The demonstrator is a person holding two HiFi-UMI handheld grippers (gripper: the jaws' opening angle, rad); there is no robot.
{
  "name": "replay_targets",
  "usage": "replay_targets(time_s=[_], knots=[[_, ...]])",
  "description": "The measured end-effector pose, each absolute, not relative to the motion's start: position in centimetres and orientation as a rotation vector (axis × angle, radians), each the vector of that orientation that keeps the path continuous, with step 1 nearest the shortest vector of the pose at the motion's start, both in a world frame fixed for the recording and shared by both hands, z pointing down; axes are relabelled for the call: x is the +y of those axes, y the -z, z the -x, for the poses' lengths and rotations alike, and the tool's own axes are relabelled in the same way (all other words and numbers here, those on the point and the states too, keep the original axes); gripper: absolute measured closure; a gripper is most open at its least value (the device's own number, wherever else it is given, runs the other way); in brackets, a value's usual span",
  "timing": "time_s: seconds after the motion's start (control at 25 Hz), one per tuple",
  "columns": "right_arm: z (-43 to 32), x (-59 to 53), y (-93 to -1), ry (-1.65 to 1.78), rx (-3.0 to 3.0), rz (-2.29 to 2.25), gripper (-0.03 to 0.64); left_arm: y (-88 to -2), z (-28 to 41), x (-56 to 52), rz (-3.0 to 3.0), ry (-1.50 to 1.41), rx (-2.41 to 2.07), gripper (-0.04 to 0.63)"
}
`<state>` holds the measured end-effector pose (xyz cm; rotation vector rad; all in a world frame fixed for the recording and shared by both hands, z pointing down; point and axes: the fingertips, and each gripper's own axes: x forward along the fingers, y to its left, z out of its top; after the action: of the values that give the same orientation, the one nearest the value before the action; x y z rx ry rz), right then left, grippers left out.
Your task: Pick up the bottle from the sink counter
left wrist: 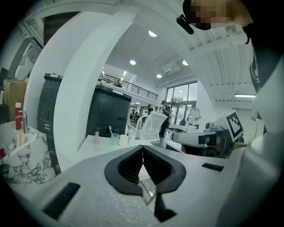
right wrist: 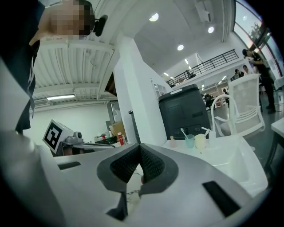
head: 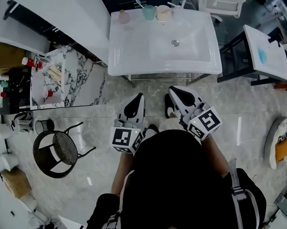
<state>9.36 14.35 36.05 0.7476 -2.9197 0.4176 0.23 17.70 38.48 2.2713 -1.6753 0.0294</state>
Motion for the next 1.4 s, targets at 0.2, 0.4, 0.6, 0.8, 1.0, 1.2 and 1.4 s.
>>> replay_targets(time_s=[0.2, 0.4, 0.6, 0.8, 1.0, 1.2, 1.4], knots=[[-9.8, 9.8, -36.2, -0.386, -2.898, -0.735, 0.614, -37.3, -1.1, 12.4, -2.296, -0.035, -1.679, 0.577], [-10.3, 5.7, -36.7, -0.369, -2.879, -0.701, 0.614, -37.0, -2.2, 8.2, -2.286, -0.051, -1.703, 0.577], [-10.6, 2.2, -37.9, -0.427, -2.861, -0.605, 0.614, -37.1, -3.2, 4.6, -2.257, -0.056, -1.735, 0.577], [-11.1, 0.0, -38.5, -0.427, -2.857, -0.494, 0.614, -37.3, -4.0, 2.0, -2.204, -0.055, -1.789, 0.577], [-11.3, -2.0, -39.3, -0.468, -2.858, -0.406, 0.614, -38.0, -4.4, 0.3, -2.142, -0.065, -1.833, 0.577], [-11.3, -2.3, -40.2, -0.593, -2.878, -0.354, 0.614, -38.6, -4.3, 0.5, -2.104, -0.078, -1.851, 0.577], [-11.5, -2.4, -41.2, -0.670, -2.854, -0.376, 0.614, -40.1, -3.9, 1.2, -2.057, -0.090, -1.850, 0.577]])
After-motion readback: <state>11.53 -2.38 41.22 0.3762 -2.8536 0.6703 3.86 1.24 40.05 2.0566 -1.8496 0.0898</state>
